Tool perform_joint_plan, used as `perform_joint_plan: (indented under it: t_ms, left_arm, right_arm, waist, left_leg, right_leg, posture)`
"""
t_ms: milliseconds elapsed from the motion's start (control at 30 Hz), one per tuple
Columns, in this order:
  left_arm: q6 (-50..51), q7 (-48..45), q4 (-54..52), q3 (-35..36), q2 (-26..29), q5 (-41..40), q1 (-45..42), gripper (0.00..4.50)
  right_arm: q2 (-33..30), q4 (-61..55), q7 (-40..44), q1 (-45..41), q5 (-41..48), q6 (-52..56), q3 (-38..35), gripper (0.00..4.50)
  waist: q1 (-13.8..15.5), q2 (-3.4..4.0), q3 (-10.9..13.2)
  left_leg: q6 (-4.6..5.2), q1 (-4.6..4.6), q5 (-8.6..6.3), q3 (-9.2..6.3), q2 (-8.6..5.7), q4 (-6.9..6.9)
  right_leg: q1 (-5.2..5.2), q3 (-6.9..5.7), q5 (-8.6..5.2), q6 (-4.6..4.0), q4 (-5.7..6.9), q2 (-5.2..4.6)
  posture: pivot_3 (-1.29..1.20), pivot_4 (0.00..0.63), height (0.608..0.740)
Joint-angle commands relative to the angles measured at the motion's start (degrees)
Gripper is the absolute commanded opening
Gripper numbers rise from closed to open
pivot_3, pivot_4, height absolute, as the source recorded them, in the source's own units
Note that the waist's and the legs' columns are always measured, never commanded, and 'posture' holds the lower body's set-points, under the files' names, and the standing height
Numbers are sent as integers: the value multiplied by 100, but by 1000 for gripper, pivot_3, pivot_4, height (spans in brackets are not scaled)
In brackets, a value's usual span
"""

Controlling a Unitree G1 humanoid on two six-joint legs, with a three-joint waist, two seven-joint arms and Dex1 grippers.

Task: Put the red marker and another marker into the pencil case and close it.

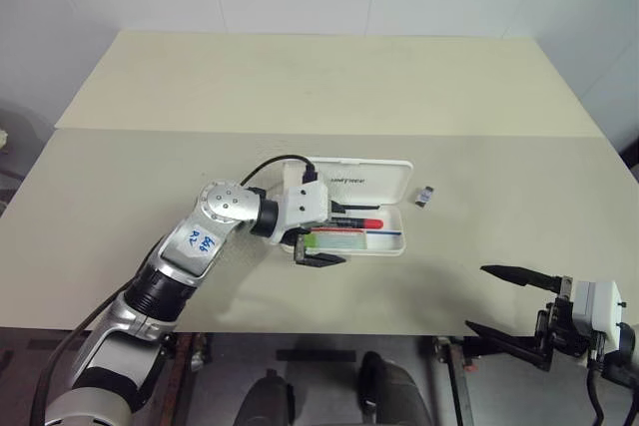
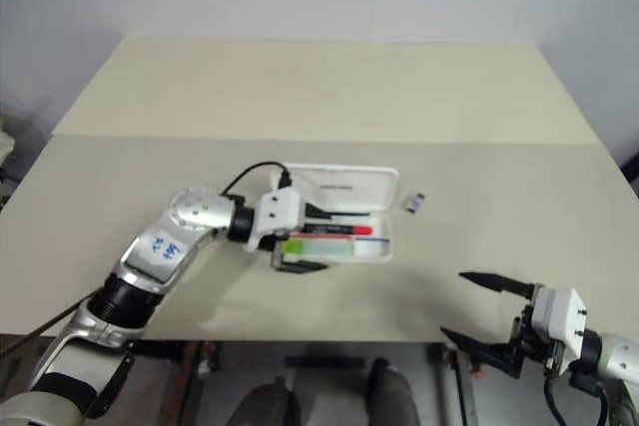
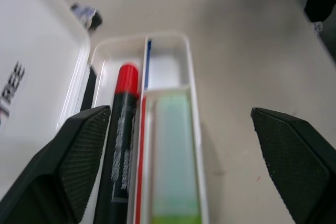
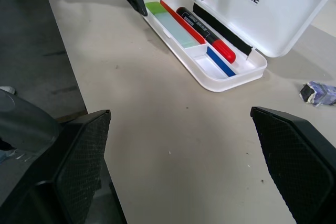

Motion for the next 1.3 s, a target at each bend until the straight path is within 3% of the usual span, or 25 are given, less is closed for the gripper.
perform_joint_plan:
  t_ms: [33,367,600,933,1300]
  left_arm:
    - [304,66,-580,261,6,-270,-8,4494]
    - [984,741,-1627,1577,-560,-1690,233,4494]
    - [543,704,-1382,2505,-164,-2068,636,4494]
    - [-320,-45,-441,2761,198,-2338,659,4494]
    - [-804,-606,186,2622,540,-2184,386,4494]
  right_arm:
    - [-45,-111,-61,-82,39,-12,-37,4500]
    - [113,-320,-1622,-1115,-446,669,302,4500]
    - [595,-147,-3588,-2558,-1600,1689,1032,4500]
    - [1786,128,-5687,-4052,-2647,3961,1925,4500]
    - [2134,-375,-6398,-3796,-3063,5601,2139,4500]
  waist:
    - [0,0,0]
    - [-21,3,-2]
    - [-47,10,-2]
    - [-41,16,-4]
    - [-96,20,-5]
  left_leg:
    - [0,1,0,0,0,0]
    - [-2,2,1,-2,1,5]
    - [-7,1,4,-2,2,9]
    - [-7,-37,4,-2,0,4]
    - [-7,-38,4,0,1,-3]
  right_leg:
    - [0,0,0,0,0,0]
    - [1,1,0,0,3,-1]
    - [-2,2,1,-3,9,0]
    - [-72,-8,1,-5,8,1]
    - [-74,-14,1,-5,7,1]
  posture:
    - [0,150,740]
    - [0,150,740]
    - [0,150,740]
    - [0,150,740]
    - [0,150,740]
